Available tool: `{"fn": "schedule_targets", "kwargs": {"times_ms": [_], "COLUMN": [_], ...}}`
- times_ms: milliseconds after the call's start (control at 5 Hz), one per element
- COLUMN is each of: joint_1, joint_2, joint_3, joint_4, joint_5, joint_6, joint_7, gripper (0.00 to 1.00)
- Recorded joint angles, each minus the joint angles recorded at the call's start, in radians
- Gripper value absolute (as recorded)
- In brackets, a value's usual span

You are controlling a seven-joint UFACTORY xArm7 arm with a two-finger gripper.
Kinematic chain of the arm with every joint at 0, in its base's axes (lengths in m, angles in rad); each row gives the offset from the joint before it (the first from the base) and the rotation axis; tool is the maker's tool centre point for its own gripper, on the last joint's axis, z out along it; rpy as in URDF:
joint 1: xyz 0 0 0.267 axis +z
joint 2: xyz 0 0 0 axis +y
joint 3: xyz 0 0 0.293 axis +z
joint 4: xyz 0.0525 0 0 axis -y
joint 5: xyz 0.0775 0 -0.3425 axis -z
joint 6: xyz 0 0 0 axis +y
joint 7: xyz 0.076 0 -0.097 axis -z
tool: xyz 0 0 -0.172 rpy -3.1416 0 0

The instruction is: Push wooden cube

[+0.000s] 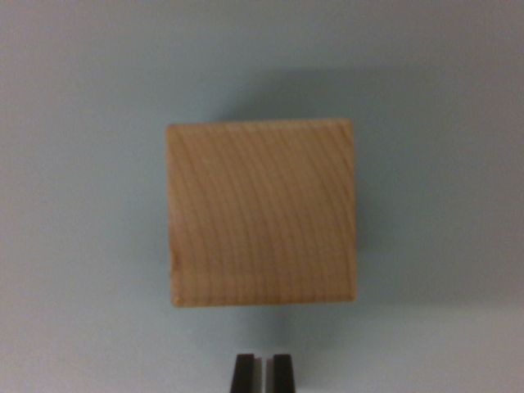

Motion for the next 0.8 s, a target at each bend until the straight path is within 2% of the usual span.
{"fn": "schedule_targets", "kwargs": {"times_ms": [200, 800], "joint_1": [0.0000, 0.0000], "joint_2": [0.000, 0.001], "joint_3": [0.000, 0.000], "joint_4": [0.000, 0.001], "joint_5": [0.0000, 0.0000], "joint_6": [0.000, 0.000], "joint_7": [0.000, 0.000], "gripper": [1.00, 1.00]}}
